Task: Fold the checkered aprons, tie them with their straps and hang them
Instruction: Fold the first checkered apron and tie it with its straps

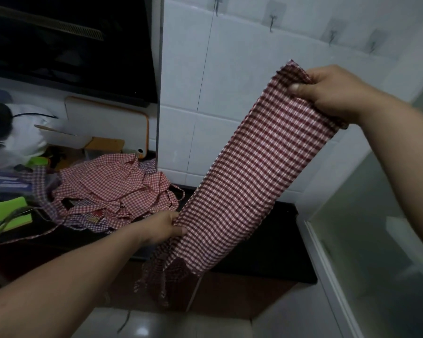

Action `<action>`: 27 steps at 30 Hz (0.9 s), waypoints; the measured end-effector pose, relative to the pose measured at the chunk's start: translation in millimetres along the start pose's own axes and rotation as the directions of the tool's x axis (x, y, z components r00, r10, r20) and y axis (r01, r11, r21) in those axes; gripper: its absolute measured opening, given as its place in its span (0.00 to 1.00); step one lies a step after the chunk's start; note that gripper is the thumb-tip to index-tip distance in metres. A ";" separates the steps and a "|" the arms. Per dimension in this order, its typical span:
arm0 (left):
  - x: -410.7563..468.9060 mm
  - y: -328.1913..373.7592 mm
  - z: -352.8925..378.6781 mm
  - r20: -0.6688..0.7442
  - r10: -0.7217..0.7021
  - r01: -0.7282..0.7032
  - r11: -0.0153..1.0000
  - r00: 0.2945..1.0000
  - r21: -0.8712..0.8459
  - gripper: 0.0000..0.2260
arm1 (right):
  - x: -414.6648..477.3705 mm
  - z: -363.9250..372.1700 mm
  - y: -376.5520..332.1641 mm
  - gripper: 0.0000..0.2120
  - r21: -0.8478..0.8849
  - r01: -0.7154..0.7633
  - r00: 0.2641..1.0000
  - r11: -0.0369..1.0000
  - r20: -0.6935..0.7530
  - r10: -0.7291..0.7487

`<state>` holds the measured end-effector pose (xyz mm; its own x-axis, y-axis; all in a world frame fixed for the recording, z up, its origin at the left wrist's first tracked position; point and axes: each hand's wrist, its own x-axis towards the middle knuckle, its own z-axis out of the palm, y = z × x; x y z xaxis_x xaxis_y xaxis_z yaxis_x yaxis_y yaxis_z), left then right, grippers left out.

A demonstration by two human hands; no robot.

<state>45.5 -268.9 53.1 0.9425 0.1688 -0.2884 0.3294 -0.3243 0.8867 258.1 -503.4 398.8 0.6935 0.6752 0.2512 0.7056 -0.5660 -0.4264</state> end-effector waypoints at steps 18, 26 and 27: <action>37.8 -6.7 -71.4 -0.279 0.102 0.019 0.917 0.955 0.399 0.09 | -23.2 111.2 154.2 0.13 -0.079 -0.299 0.954 0.951 -0.022 0.298; 143.8 17.6 -87.8 -0.183 0.156 0.041 0.644 0.971 0.764 0.11 | -29.7 191.6 280.4 0.17 -0.035 -0.477 0.878 0.878 -0.053 0.475; 155.8 17.7 -87.4 -0.187 0.156 0.053 0.616 0.970 0.786 0.11 | -28.2 199.1 294.1 0.17 -0.038 -0.486 0.873 0.873 -0.049 0.485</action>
<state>193.3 -167.0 55.4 0.9550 0.2873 -0.0735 0.2965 -0.9226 0.2469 417.0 -594.7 93.3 0.9547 0.2922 0.0554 0.2840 -0.8406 -0.4611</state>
